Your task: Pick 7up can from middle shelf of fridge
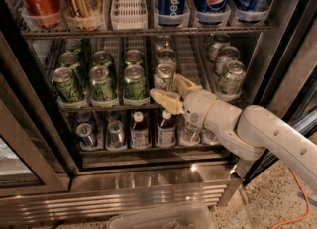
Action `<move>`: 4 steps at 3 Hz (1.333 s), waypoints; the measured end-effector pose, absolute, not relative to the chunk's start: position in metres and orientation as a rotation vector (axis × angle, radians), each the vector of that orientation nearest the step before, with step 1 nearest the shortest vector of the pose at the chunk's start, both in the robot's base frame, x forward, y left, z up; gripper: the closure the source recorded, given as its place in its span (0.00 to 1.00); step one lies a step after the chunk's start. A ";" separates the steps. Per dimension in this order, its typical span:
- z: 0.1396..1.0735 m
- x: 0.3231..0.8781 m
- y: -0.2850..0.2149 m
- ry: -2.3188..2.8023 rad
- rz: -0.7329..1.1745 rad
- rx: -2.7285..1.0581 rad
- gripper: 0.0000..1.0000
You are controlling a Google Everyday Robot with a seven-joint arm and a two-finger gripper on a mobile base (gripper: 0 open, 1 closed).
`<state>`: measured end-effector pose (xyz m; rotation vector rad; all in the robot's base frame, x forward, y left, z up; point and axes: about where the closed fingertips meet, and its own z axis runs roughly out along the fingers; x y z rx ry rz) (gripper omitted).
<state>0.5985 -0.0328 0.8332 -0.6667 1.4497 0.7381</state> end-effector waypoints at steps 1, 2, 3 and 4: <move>0.833 0.599 -0.032 1.450 0.740 -0.667 0.69; 0.834 0.599 -0.033 1.450 0.739 -0.667 0.92; 0.834 0.599 -0.033 1.450 0.739 -0.668 1.00; 0.839 0.599 -0.032 1.441 0.733 -0.673 1.00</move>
Offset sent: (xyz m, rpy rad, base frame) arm 0.0022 0.0000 -0.0031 -0.0015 0.0121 -0.0016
